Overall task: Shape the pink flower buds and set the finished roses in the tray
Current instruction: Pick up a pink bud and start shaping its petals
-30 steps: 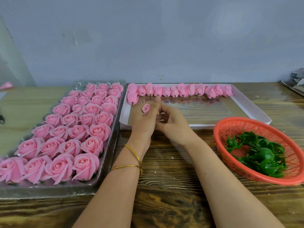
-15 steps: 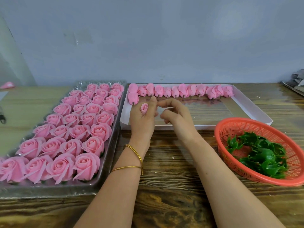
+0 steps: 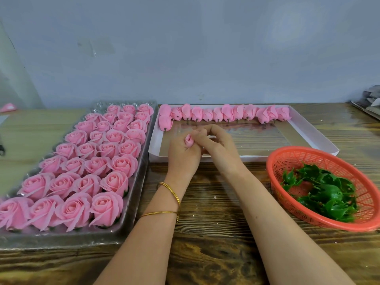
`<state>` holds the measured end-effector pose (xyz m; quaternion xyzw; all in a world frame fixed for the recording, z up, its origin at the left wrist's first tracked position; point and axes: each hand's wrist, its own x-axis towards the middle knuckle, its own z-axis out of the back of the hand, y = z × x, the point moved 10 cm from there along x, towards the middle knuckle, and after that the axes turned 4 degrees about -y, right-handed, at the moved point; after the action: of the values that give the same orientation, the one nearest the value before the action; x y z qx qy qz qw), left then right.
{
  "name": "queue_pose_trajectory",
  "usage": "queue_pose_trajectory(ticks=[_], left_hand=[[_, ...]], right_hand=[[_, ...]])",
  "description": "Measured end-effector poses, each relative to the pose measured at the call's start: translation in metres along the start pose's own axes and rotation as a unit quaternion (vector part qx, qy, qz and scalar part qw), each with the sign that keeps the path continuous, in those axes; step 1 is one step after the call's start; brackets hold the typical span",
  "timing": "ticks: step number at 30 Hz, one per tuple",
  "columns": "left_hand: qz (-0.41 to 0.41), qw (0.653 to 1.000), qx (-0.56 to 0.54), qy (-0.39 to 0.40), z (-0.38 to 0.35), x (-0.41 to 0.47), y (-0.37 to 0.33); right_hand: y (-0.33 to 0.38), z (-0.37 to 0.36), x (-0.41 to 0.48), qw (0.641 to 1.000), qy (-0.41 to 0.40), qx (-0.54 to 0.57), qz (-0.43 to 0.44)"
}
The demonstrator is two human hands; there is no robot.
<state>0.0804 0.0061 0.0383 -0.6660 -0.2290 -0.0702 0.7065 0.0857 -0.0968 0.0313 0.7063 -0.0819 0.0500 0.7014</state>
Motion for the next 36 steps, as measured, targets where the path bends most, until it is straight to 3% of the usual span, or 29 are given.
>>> queue_pose_trajectory(ticks=[18, 28, 36], left_hand=[[-0.007, 1.000, 0.003, 0.018, -0.004, 0.000, 0.002], [-0.019, 1.000, 0.010, 0.009, -0.003, 0.000, -0.001], [0.003, 0.998, -0.005, -0.063, 0.015, 0.006, 0.011]], right_hand=[[0.009, -0.005, -0.003, 0.997, 0.025, -0.075, 0.025], [0.010, -0.001, -0.001, 0.994, -0.005, -0.098, 0.047], [0.009, -0.007, -0.003, 0.997, 0.014, -0.042, 0.067]])
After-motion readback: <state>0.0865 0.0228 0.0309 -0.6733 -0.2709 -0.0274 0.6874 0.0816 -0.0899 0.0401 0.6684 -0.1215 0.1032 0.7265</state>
